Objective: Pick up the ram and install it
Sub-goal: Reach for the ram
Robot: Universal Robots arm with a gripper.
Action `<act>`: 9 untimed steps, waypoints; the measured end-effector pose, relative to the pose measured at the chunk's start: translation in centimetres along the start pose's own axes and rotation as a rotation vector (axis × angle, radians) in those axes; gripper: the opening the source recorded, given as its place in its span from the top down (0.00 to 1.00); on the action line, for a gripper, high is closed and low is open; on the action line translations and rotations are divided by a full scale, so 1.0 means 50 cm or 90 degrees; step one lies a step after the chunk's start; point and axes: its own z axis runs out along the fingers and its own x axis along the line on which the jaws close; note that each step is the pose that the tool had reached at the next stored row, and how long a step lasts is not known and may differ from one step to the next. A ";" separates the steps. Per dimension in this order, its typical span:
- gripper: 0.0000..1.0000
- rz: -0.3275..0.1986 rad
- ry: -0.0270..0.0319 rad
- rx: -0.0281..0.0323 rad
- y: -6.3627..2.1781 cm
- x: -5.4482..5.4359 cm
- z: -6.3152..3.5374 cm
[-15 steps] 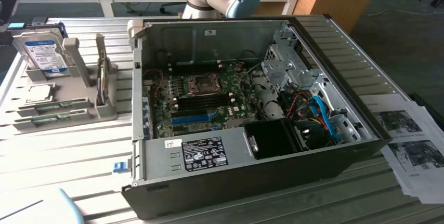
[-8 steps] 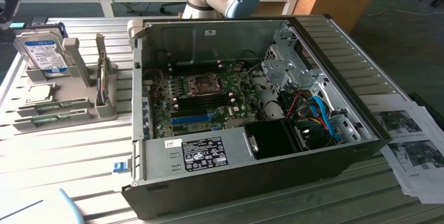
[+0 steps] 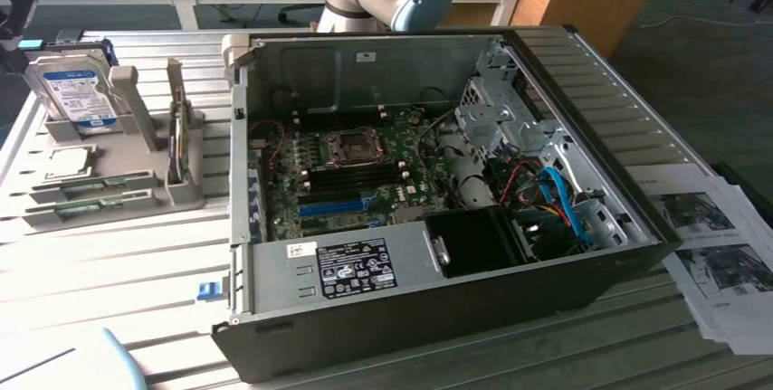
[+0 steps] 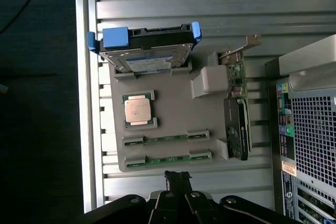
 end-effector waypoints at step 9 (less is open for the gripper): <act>0.91 0.000 0.0000 0.0000 0.004 0.000 0.001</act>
